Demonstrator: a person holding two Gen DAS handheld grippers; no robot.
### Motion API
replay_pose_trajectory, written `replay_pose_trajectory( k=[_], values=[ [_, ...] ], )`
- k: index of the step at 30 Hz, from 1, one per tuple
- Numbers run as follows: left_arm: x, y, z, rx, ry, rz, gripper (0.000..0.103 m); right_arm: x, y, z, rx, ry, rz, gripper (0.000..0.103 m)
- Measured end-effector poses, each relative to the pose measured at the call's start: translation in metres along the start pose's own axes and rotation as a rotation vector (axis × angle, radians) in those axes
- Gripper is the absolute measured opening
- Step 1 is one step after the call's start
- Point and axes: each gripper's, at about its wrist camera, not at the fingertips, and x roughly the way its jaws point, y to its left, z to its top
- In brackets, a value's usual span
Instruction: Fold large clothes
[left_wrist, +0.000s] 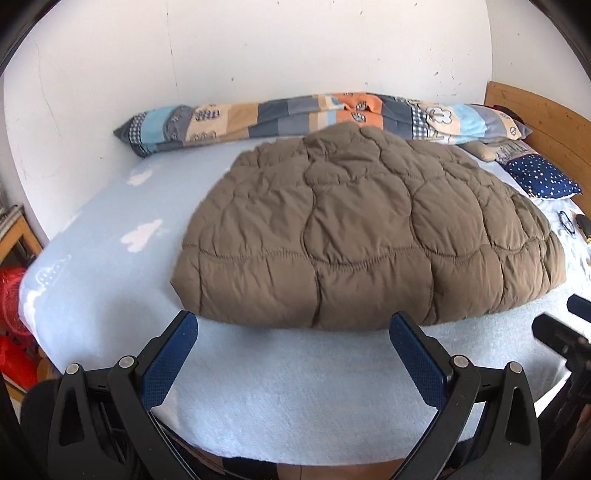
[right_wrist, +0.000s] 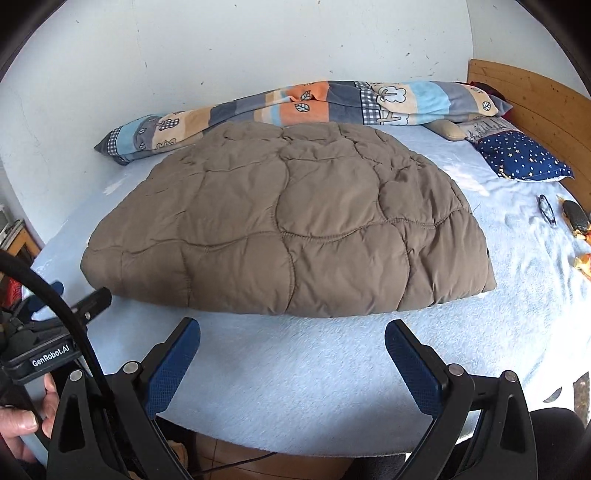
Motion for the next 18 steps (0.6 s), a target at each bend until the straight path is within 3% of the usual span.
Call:
replay_pose_trajectory(
  k=[7,18],
  values=[
    [0.006,-0.005,0.004,0.043,-0.003,0.045,0.103,0.009,0.008,-0.003,-0.01,0.024,0.001,0.103],
    [0.015,-0.02,0.009,0.11,0.045,-0.053,0.103,0.024,0.008,-0.002,-0.002,0.052,0.003,0.103]
  ],
)
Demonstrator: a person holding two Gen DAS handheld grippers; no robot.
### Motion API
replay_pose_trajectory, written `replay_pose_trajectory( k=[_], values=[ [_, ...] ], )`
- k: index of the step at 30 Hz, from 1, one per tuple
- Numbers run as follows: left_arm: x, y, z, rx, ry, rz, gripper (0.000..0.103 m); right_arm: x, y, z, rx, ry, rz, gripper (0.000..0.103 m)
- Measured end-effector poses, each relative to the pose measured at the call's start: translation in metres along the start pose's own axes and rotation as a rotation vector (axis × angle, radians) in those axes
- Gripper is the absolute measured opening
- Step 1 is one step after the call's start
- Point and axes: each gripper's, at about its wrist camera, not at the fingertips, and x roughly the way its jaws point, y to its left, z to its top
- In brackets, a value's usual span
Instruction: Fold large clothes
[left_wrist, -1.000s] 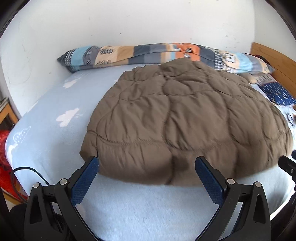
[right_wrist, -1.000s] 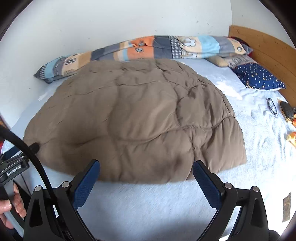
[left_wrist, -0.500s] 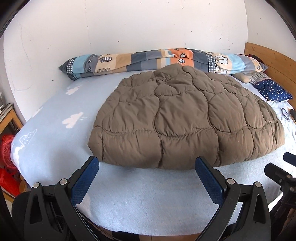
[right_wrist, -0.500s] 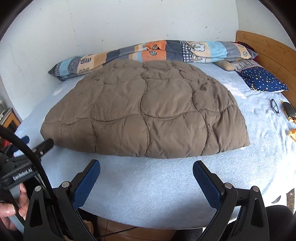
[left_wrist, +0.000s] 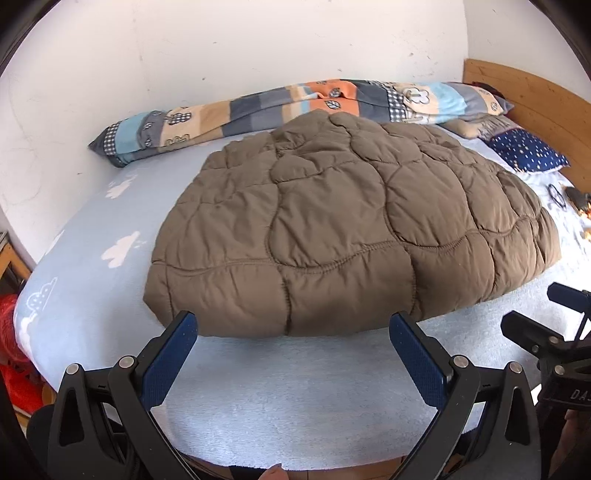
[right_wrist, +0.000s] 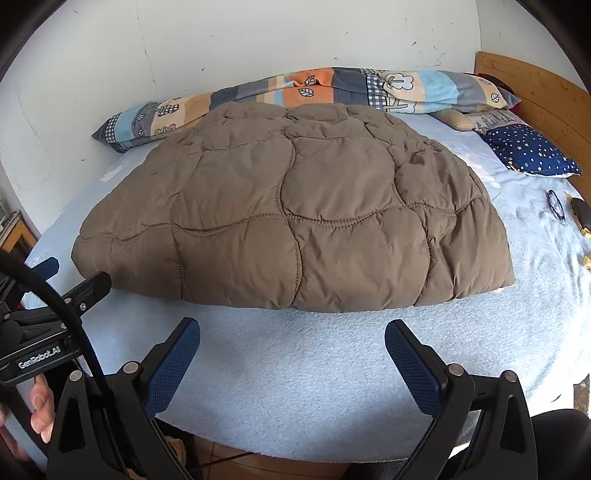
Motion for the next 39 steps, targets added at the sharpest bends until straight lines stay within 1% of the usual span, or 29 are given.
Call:
replay_pose_trajectory(
  k=[7,16,19,24,39],
  values=[
    [0.004,-0.007,0.002,0.026,0.018,0.024,0.103,0.005,-0.001,0.001,0.01,0.007,-0.003,0.103],
    [0.009,-0.009,0.003,0.034,0.044,0.037,0.103,0.005,0.0,0.0,0.011,0.012,-0.005,0.103],
    [0.009,-0.008,0.003,0.03,0.046,0.04,0.103,0.005,-0.001,0.0,0.012,0.012,-0.006,0.103],
    [0.008,-0.008,0.003,0.035,0.037,0.068,0.103,0.005,0.0,-0.001,0.011,0.011,-0.004,0.103],
    [0.011,-0.009,0.002,0.031,0.057,0.069,0.103,0.007,0.002,-0.001,0.009,0.019,-0.003,0.103]
  ],
)
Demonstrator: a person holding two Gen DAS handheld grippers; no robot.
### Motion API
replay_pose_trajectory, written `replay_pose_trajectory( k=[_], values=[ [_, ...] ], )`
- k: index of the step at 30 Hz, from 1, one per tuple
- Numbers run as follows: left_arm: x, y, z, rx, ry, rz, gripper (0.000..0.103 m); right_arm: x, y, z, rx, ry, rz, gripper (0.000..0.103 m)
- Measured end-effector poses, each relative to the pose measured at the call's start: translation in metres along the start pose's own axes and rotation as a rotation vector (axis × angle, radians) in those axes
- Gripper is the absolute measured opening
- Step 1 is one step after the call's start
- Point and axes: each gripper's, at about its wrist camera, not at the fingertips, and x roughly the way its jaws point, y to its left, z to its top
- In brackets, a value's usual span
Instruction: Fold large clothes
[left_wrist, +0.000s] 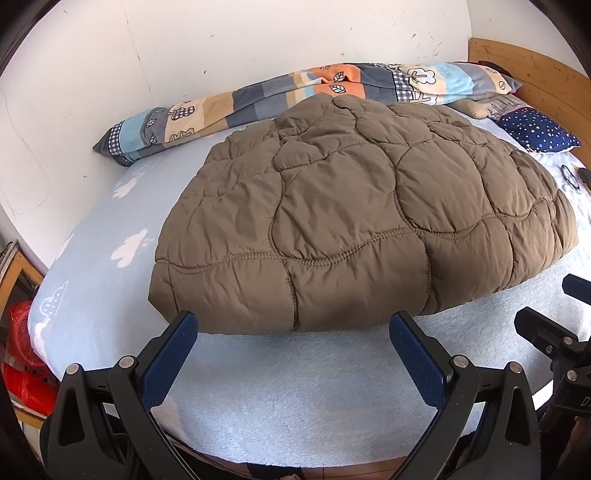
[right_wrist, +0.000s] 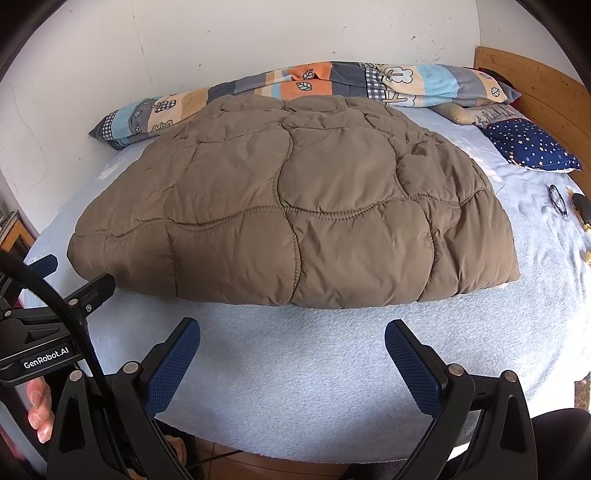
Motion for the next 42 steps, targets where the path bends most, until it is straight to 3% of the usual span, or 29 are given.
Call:
replay_pose_trajectory(
  k=[42],
  values=[
    [0.0041,0.0055,-0.0013,0.002,0.019,0.009,0.103,-0.0011,-0.0013,-0.0006,0.012,-0.002,-0.001,0.103]
  ],
)
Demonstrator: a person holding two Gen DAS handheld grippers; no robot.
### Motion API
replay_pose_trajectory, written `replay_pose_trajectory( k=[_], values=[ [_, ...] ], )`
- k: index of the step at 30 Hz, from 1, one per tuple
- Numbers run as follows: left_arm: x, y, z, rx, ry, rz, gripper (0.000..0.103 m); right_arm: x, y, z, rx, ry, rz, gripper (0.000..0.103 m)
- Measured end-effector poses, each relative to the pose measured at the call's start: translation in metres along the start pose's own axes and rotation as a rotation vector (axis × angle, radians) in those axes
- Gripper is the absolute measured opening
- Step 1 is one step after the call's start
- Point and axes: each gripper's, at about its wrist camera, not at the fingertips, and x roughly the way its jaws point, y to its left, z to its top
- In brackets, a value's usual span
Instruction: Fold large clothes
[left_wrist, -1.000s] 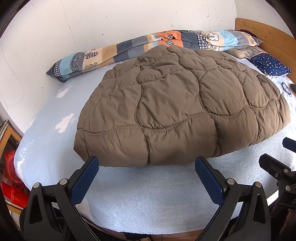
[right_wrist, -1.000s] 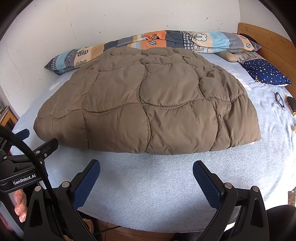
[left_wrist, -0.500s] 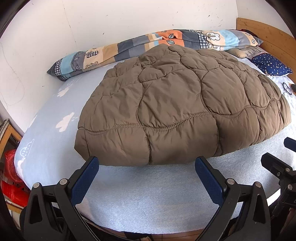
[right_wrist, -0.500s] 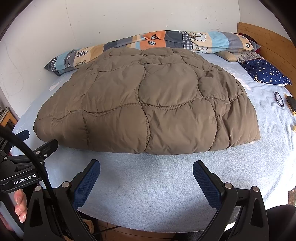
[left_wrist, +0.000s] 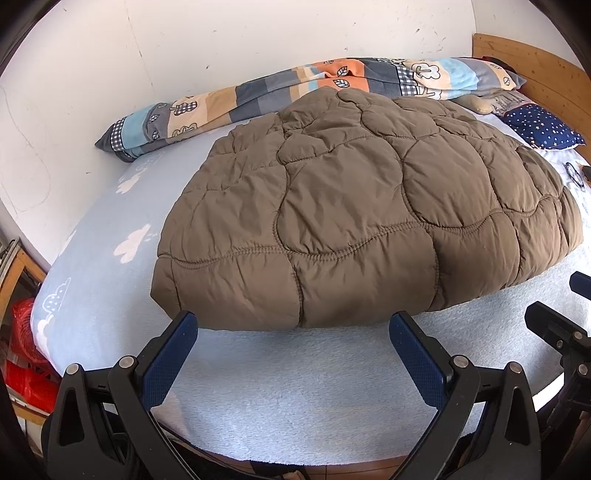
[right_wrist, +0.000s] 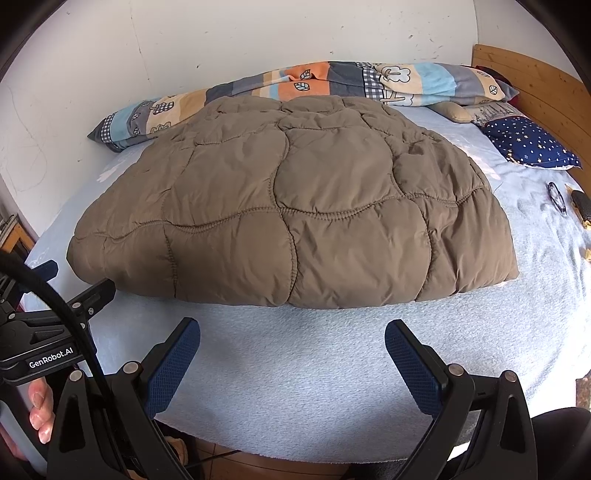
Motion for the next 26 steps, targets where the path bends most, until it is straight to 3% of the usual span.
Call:
replay_pose_trajectory(
  k=[12,26],
  values=[
    [-0.0009,0.0007,0.0002,0.005,-0.004,0.011,0.103,-0.0011,-0.0022,0.0006,0.005,-0.005,-0.001,0.103],
    [-0.002,0.0044,0.0023,0.015,0.043,0.075,0.103,-0.0049,-0.0062,0.0006,0.015,-0.018,-0.004,0.103]
  ],
)
